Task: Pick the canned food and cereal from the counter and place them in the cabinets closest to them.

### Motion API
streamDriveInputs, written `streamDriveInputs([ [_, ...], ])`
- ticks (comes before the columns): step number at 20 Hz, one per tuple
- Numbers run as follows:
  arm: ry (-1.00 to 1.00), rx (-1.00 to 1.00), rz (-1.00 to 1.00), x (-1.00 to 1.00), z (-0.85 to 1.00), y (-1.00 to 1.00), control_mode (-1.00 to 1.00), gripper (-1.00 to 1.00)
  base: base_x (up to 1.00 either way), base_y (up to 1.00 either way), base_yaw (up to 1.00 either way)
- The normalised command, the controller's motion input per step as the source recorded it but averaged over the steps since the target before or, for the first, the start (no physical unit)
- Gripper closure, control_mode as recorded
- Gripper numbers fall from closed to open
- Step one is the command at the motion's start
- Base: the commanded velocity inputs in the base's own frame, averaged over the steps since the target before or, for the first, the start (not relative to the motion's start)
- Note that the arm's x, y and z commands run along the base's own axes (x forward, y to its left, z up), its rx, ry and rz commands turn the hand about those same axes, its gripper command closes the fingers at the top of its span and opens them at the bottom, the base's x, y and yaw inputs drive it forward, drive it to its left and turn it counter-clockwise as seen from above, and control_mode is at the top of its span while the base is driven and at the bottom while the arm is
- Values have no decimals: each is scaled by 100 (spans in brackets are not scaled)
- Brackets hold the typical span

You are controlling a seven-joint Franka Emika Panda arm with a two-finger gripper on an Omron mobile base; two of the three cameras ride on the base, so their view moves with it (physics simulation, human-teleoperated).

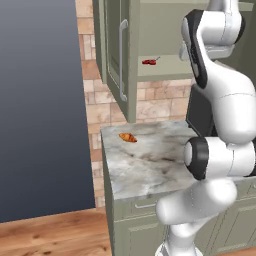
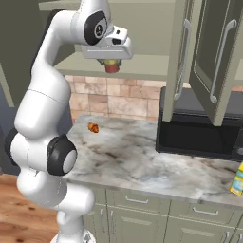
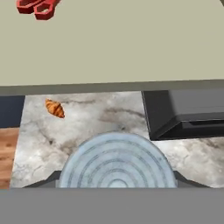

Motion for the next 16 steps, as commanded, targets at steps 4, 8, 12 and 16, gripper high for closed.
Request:
streamDriveInputs([
  [4, -8, 0, 0, 39, -5, 0, -100, 100, 0, 0, 0],
  [8, -5, 0, -1, 55, -1, 0, -100, 100, 0, 0, 0],
  [12, -4, 0, -1, 57, -2, 0, -100, 100, 0, 0, 0],
  [16, -2, 0, -1, 61, -2, 0, -100, 100, 0, 0, 0],
])
